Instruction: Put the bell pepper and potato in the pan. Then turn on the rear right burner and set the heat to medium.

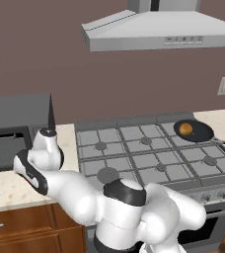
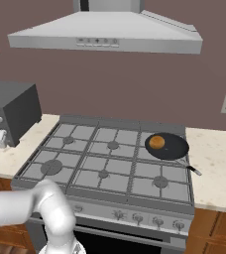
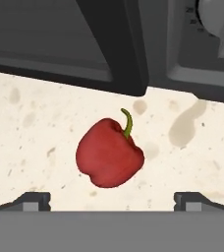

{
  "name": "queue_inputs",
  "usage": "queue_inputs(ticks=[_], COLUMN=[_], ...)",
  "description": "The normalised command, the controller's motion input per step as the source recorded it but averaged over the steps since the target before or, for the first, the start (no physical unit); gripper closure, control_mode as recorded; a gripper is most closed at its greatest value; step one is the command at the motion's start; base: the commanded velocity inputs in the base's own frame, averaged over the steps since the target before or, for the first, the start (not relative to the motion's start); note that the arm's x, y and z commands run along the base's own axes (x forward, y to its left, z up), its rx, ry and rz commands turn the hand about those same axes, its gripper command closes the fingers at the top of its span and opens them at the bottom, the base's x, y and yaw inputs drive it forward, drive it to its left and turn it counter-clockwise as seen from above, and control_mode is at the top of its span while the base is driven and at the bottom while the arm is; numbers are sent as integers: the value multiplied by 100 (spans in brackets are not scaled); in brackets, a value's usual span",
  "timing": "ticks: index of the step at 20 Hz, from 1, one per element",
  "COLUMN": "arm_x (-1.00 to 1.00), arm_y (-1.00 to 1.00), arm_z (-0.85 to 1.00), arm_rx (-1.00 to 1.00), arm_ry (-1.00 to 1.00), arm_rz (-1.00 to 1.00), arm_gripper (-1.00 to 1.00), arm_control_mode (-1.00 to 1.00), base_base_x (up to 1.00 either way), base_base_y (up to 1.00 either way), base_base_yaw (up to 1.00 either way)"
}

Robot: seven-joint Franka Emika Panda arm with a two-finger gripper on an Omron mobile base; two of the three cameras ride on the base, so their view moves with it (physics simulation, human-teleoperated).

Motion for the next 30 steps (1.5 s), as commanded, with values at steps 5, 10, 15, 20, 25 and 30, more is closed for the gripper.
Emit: queue_inputs(ticks=[5,10,15,20,25,30], arm_x=[3,15,21,18,5,0], arm_y=[6,16,24,15,9,4], arm_z=[-16,-13,-9,-12,-24,-8], arm_rx=[0,0,0,-1,-4,-2], arm_ry=[0,0,0,0,0,2], arm_rz=[0,0,0,0,0,0], arm_gripper=[-100,-100,-100,-100,-100,-100], arm_control_mode=[-100,-100,-100,-100,-100,-100], base_base_x=[0,0,0,0,0,0], base_base_y=[0,0,0,0,0,0], base_base_yaw=[0,0,0,0,0,0])
